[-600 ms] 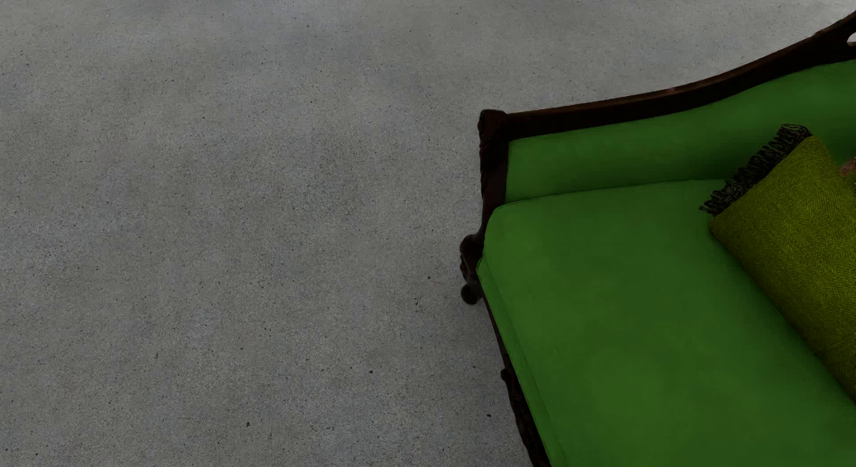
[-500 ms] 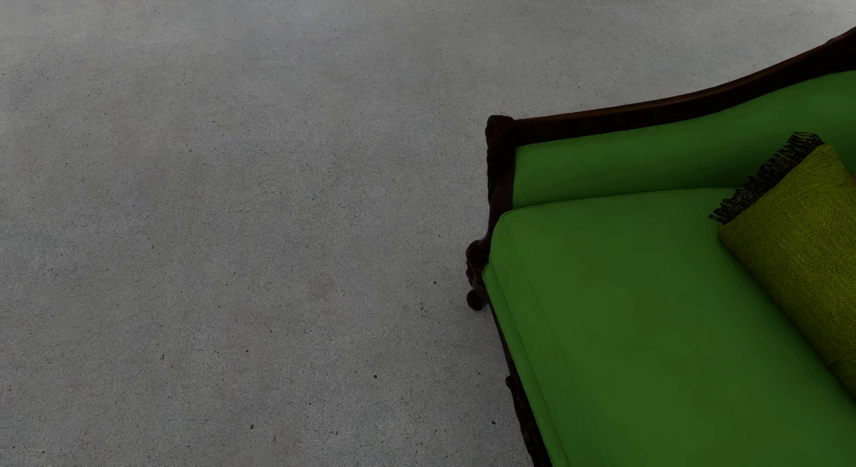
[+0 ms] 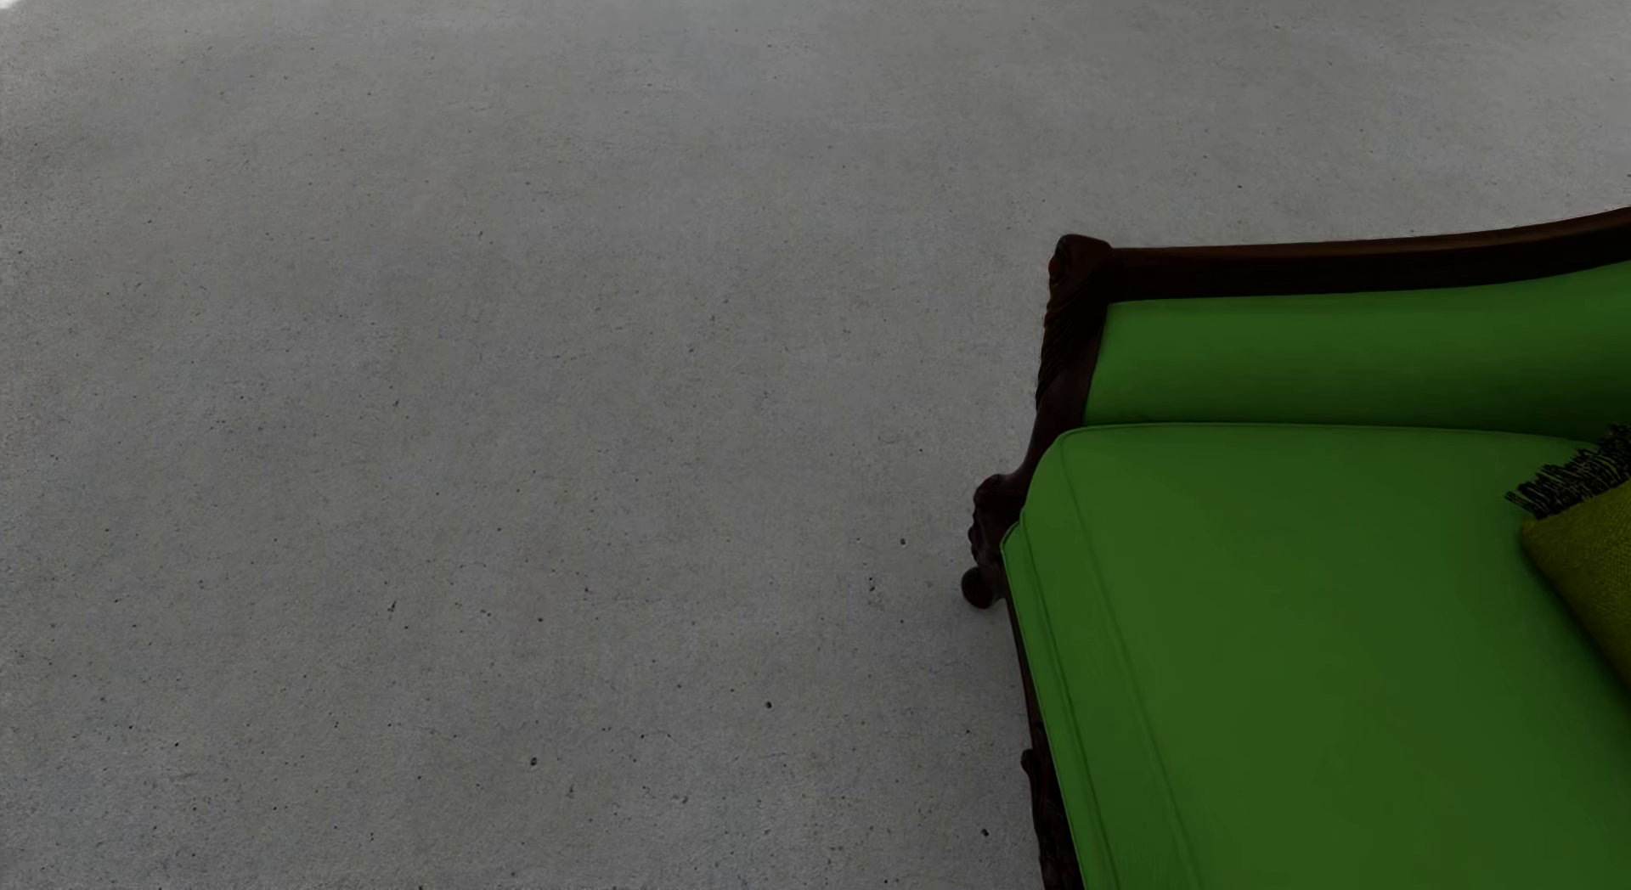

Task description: Walk around the dark lime armchair

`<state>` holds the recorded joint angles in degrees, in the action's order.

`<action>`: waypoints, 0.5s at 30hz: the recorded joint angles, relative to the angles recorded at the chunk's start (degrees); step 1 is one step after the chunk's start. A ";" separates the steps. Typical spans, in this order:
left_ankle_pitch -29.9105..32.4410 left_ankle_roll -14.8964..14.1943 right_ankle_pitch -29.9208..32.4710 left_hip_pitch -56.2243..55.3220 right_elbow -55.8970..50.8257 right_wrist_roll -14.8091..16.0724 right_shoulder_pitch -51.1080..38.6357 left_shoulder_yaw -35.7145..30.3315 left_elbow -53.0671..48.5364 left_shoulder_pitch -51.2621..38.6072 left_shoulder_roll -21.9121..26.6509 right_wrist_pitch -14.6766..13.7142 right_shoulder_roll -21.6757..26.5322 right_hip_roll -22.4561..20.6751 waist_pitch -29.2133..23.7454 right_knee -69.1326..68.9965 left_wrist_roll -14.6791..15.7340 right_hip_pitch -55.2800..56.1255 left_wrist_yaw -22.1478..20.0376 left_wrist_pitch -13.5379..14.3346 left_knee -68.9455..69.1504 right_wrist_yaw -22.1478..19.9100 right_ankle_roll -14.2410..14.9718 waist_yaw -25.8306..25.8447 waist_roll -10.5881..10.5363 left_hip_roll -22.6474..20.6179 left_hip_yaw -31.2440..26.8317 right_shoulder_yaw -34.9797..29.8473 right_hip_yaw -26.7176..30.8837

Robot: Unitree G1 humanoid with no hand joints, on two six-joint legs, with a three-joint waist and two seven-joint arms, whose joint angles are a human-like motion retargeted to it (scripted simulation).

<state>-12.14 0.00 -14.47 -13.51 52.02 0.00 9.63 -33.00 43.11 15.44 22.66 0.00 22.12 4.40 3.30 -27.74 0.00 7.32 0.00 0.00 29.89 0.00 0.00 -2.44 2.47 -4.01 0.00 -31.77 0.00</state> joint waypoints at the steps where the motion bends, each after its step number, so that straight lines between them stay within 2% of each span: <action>1: -0.34 0.00 -0.65 -0.26 -0.47 0.00 0.08 -0.05 0.89 0.25 0.11 0.00 0.08 0.14 0.16 -0.06 0.00 -0.18 0.00 0.00 0.42 0.00 0.00 -0.24 -0.03 -0.27 0.00 0.48 0.00; 5: -2.76 0.00 -1.95 0.47 -1.47 0.00 0.45 -0.37 4.44 0.98 0.46 0.00 0.35 1.59 0.21 -6.36 0.00 3.81 0.00 0.00 0.76 0.00 0.00 -1.11 0.10 -2.14 0.00 3.01 0.00; 9: -5.90 0.00 8.39 4.09 -1.85 0.00 -0.13 -1.52 6.52 1.26 0.97 0.00 0.33 4.30 -1.71 -31.46 0.00 18.30 0.00 0.00 -0.62 0.00 0.00 1.08 -0.65 -2.83 0.00 5.69 0.00; 11: -7.24 0.00 4.38 6.60 -3.07 0.00 0.34 -1.79 6.29 1.63 1.56 0.00 0.29 3.73 -2.61 -44.71 0.00 25.22 0.00 0.00 -1.10 0.00 0.00 3.76 -1.88 -2.21 0.00 6.86 0.00; 13: -8.22 0.00 -0.13 8.54 -4.01 0.00 1.31 -1.62 6.04 1.78 2.11 0.00 0.23 2.30 -3.18 -52.06 0.00 30.56 0.00 0.00 -0.80 0.00 0.00 6.47 -3.21 -1.18 0.00 7.36 0.00; 15: -9.34 0.00 1.70 10.10 -3.75 0.00 2.33 -1.29 6.04 1.50 2.53 0.00 0.15 0.80 -3.61 -51.99 0.00 34.65 0.00 0.00 -0.23 0.00 0.00 8.87 -4.13 -0.15 0.00 7.16 0.00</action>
<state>-21.48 0.00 -12.77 -3.41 48.27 0.00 11.96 -34.29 49.15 16.94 25.19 0.00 22.27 5.19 -0.31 -79.73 0.00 41.97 0.00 0.00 29.66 0.00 0.00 6.44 -1.66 -4.16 0.00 -24.61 0.00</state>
